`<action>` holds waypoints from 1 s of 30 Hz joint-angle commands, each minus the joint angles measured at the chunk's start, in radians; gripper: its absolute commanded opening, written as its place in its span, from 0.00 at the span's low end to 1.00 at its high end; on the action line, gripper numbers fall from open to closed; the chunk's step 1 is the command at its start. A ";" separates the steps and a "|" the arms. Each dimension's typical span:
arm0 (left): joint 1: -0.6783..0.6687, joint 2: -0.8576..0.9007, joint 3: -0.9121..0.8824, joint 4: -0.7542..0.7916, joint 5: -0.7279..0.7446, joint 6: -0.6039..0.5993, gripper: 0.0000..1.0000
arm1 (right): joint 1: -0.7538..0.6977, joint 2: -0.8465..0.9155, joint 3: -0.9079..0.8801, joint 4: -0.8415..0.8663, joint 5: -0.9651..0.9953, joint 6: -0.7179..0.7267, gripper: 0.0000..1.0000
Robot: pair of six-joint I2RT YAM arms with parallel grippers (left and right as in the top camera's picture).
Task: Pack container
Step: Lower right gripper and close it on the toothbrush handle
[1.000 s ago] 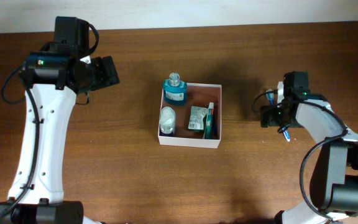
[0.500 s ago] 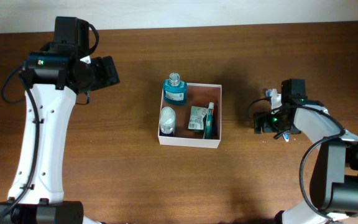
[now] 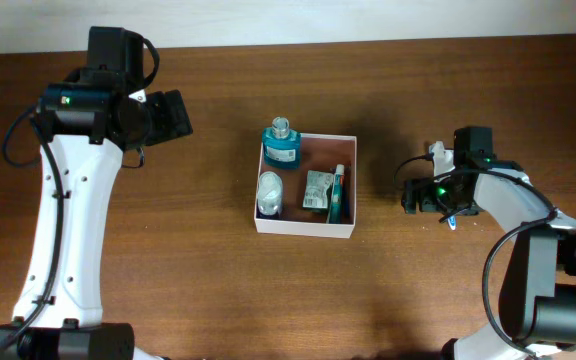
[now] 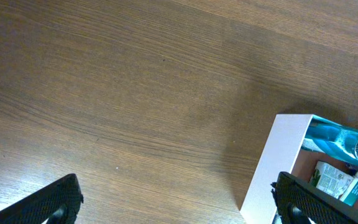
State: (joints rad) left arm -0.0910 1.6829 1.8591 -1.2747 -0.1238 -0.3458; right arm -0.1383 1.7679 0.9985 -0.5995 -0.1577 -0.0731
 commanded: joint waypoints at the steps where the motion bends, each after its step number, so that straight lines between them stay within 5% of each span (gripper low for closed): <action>1: 0.002 -0.010 0.009 -0.001 -0.004 -0.005 1.00 | -0.006 0.005 -0.001 -0.017 -0.055 0.029 0.99; 17: 0.002 -0.010 0.009 -0.001 -0.004 -0.005 1.00 | -0.007 0.006 0.000 0.093 0.210 0.028 1.00; 30: 0.002 -0.010 0.009 -0.001 -0.004 -0.005 0.99 | -0.007 0.024 -0.001 0.161 0.215 -0.067 0.58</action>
State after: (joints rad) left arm -0.0910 1.6829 1.8591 -1.2747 -0.1238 -0.3458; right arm -0.1383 1.7687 0.9974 -0.4442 0.0418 -0.1074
